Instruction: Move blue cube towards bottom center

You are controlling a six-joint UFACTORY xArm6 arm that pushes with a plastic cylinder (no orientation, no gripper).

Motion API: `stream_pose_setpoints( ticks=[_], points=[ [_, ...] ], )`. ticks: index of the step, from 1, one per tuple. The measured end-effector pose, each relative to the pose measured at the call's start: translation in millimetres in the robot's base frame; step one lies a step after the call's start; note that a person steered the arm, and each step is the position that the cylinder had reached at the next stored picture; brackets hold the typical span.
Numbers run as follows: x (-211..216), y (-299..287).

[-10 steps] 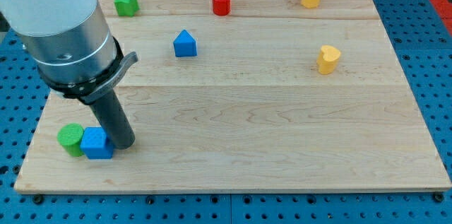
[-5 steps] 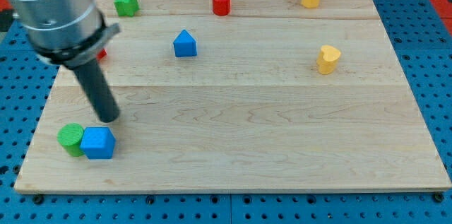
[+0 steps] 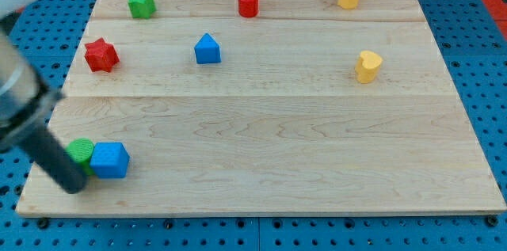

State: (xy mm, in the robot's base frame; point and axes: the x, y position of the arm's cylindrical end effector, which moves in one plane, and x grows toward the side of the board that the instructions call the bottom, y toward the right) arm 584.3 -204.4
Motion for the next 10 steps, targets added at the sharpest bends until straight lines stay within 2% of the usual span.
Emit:
stream_pose_setpoints(
  ticks=[1,3,4,5,6,8,9,10],
  points=[
    [-13,25],
    [-66,3],
    [-62,43],
    [-32,76],
    [-22,63],
    [-9,144],
    [-25,103],
    [-84,83]
  ],
)
